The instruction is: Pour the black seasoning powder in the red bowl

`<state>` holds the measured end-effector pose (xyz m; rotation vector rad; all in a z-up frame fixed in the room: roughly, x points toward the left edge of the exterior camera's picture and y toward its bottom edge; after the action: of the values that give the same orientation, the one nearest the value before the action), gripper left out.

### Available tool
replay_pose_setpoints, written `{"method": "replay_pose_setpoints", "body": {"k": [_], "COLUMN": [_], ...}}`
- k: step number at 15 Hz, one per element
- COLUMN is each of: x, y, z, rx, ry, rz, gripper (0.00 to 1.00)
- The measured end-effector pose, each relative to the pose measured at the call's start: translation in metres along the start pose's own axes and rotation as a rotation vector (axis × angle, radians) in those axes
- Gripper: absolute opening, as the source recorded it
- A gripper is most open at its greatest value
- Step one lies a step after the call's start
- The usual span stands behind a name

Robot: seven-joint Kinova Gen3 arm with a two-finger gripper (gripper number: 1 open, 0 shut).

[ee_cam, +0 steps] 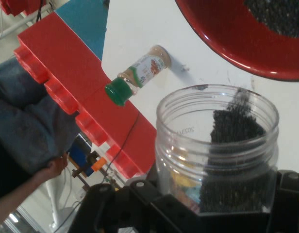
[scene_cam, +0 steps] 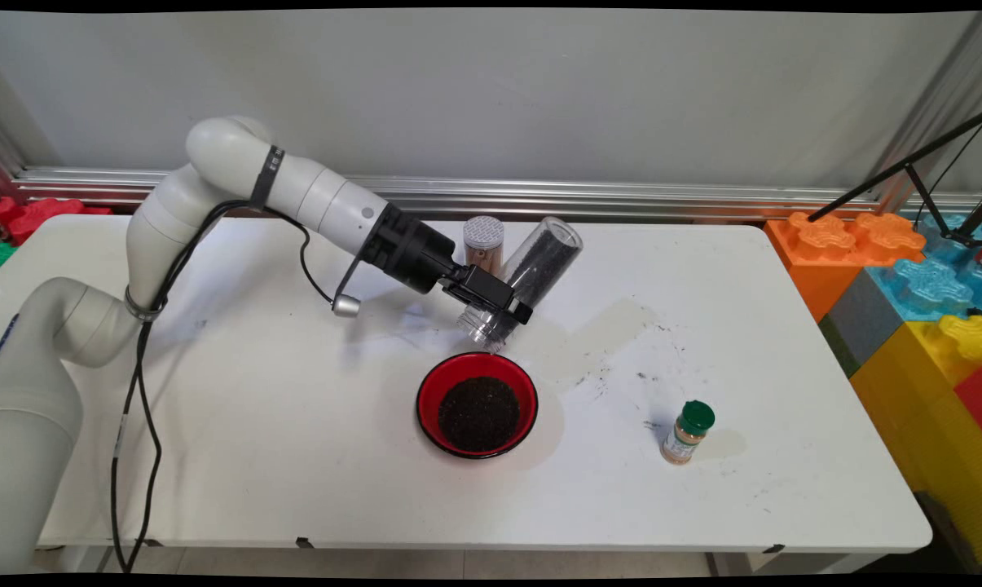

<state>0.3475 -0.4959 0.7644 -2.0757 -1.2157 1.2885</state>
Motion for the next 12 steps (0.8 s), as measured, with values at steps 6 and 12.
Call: {"method": "replay_pose_setpoints", "body": {"k": [6, 12], "x": [0.0015, 0.0038], "y": [-0.0042, -0.0089], "z": [-0.0009, -0.0013], "rx": [0.013, 0.025], "ry": [-0.007, -0.013], "rz": [0.081, 0.142], "gripper": [0.0, 0.0]}}
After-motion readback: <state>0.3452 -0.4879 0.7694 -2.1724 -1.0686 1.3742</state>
